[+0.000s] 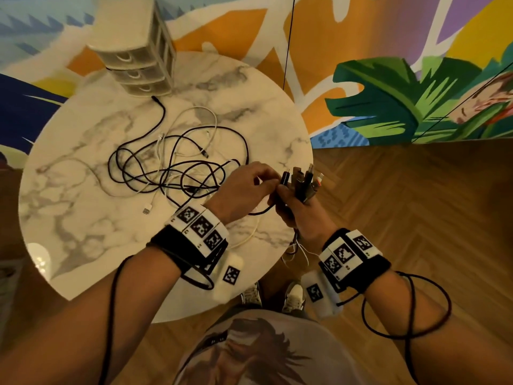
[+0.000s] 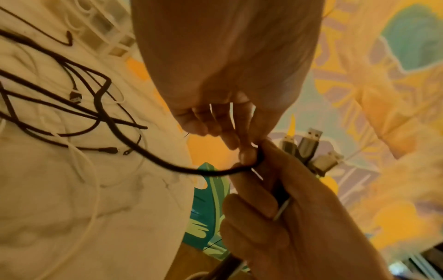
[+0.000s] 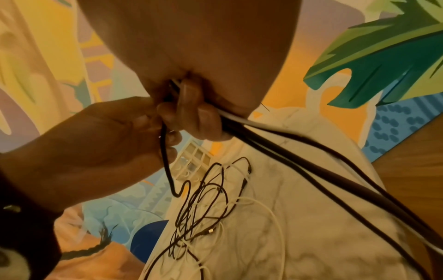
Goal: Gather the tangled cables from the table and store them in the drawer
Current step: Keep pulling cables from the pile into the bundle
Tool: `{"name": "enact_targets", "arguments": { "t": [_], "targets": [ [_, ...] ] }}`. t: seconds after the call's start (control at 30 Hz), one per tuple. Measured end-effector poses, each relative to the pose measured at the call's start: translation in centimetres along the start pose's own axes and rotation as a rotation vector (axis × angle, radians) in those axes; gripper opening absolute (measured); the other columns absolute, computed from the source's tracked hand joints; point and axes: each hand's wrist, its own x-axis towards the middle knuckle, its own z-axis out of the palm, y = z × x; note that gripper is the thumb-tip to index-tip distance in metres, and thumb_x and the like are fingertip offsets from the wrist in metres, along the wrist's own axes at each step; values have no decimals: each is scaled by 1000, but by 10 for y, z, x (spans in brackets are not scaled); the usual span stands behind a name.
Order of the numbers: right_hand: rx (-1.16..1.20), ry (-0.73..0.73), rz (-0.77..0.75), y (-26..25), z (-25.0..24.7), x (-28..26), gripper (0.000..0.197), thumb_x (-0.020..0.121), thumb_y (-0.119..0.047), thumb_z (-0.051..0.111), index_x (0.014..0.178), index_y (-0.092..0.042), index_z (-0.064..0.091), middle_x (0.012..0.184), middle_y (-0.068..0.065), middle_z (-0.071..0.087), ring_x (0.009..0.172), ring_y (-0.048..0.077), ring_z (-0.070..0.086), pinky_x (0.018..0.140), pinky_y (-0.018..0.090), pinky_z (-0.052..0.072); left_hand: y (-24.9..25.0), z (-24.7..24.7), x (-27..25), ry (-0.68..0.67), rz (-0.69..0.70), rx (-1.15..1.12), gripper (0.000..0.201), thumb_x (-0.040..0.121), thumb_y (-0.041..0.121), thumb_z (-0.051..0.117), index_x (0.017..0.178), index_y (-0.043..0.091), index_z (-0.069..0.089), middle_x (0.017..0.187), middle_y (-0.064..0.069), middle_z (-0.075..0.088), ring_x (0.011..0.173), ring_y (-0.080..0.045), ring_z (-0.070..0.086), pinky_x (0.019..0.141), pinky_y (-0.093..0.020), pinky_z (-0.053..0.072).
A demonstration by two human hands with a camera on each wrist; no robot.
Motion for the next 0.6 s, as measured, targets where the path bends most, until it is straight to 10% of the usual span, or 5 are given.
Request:
{"name": "enact_targets", "arguments": {
  "t": [0.43, 0.6],
  "targets": [
    [89, -30, -43, -5, 0, 7, 26, 90, -11, 54, 65, -13, 45, 47, -10, 39, 42, 6, 27, 41, 19, 20, 34, 6, 1, 49, 113, -204, 10, 88, 8, 62, 93, 10, 70, 82, 7, 67, 74, 10, 58, 70, -3, 42],
    [-82, 62, -69, -10, -1, 12, 37, 97, -3, 43, 64, -16, 55, 46, -5, 52, 49, 16, 39, 45, 22, 30, 48, 10, -2, 46, 138, -256, 10, 88, 15, 63, 93, 11, 70, 85, 1, 69, 68, -4, 63, 47, -20, 49]
  ]
}}
